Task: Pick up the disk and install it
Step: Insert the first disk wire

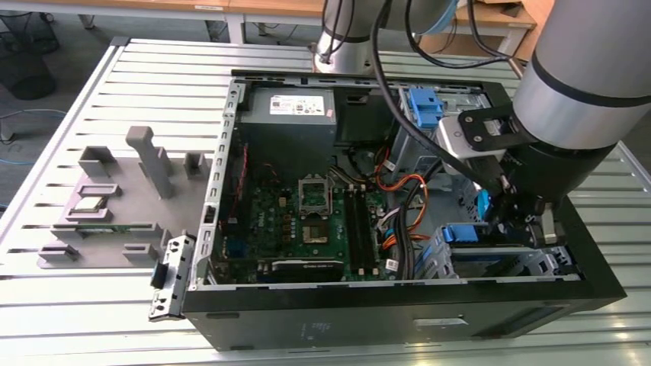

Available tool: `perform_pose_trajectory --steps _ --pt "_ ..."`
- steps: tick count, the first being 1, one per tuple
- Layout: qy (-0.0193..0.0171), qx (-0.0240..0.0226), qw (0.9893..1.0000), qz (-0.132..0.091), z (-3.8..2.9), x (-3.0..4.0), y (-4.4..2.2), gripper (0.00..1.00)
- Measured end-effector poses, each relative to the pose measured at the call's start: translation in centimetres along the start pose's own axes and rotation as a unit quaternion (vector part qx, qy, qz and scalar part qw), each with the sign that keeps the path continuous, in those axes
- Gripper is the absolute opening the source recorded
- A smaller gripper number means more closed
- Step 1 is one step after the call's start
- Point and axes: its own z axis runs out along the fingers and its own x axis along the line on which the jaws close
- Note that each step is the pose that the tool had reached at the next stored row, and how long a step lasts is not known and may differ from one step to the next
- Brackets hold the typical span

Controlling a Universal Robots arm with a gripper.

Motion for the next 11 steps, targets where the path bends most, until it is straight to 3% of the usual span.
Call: perform_pose_trajectory --steps 11 --pt "-0.0003 0.0000 1.0000 0.000 -2.04 -0.09 -0.43 0.24"
